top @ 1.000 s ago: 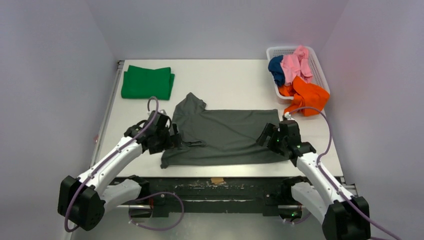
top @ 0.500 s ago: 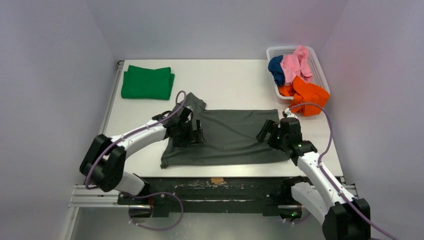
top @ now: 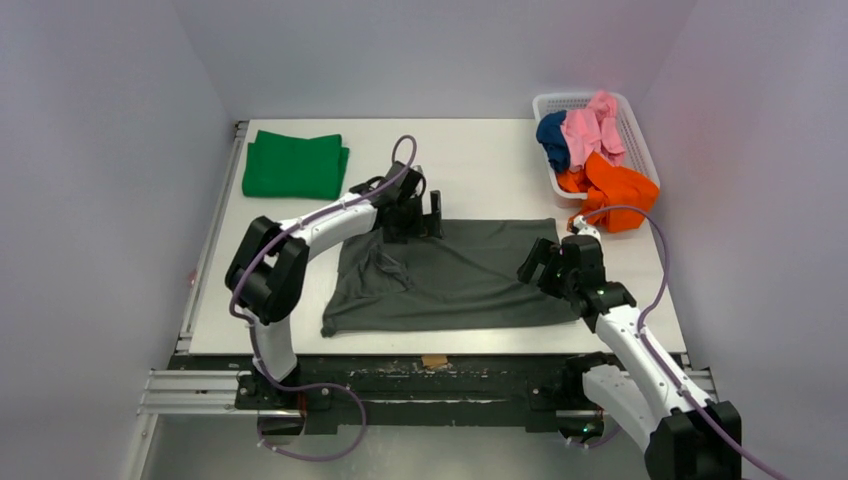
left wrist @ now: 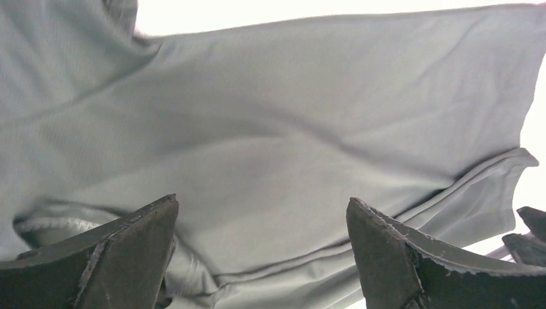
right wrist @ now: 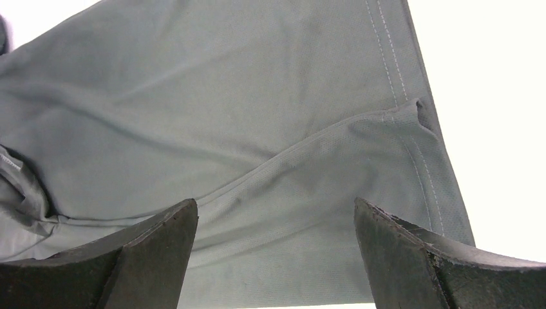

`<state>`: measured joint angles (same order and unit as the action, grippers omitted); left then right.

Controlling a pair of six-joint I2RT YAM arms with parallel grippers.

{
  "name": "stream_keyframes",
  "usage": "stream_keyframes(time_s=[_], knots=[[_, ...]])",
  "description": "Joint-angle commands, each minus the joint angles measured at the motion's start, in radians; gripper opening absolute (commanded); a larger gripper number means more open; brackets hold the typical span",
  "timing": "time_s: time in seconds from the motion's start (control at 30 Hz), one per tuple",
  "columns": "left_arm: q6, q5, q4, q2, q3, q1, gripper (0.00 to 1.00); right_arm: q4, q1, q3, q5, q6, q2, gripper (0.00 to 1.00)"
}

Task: Fold and stack the t-shirts
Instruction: Fold the flattened tshirt in 1/3 of the way

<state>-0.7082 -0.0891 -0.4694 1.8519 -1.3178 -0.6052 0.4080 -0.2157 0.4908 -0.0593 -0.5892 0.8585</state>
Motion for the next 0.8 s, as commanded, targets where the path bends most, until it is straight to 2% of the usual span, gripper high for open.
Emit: stream_keyframes(time_s=[0.0, 0.07, 0.17, 0.37, 0.47, 0.53, 0.6, 0.77], knots=[[0.091, 0.022, 0.007, 0.026, -0.125, 0.001, 1.00, 0.021, -0.002, 0.050, -0.058, 0.002, -0.041, 0.90], [0.113, 0.061, -0.034, 0.010, -0.134, -0.001, 1.00, 0.029, -0.002, 0.050, -0.057, 0.002, -0.051, 0.90], [0.123, 0.112, -0.041, -0.091, -0.057, 0.001, 1.00, 0.020, -0.002, 0.045, -0.039, 0.004, -0.059, 0.90], [0.042, 0.137, -0.014, -0.324, 0.242, 0.000, 1.00, 0.006, -0.002, 0.037, -0.017, 0.013, -0.039, 0.90], [0.026, 0.111, 0.030, -0.392, 0.354, -0.001, 1.00, -0.003, -0.001, 0.033, -0.024, 0.010, -0.030, 0.90], [0.017, 0.094, 0.050, -0.387, 0.383, -0.002, 1.00, -0.015, -0.002, 0.028, -0.025, 0.008, -0.023, 0.90], [0.012, 0.019, 0.088, -0.340, 0.372, -0.002, 1.00, -0.026, -0.002, 0.027, -0.029, 0.003, -0.013, 0.90], [0.023, -0.063, 0.136, -0.168, 0.238, -0.001, 1.00, -0.025, -0.002, 0.037, -0.033, 0.002, 0.012, 0.90]])
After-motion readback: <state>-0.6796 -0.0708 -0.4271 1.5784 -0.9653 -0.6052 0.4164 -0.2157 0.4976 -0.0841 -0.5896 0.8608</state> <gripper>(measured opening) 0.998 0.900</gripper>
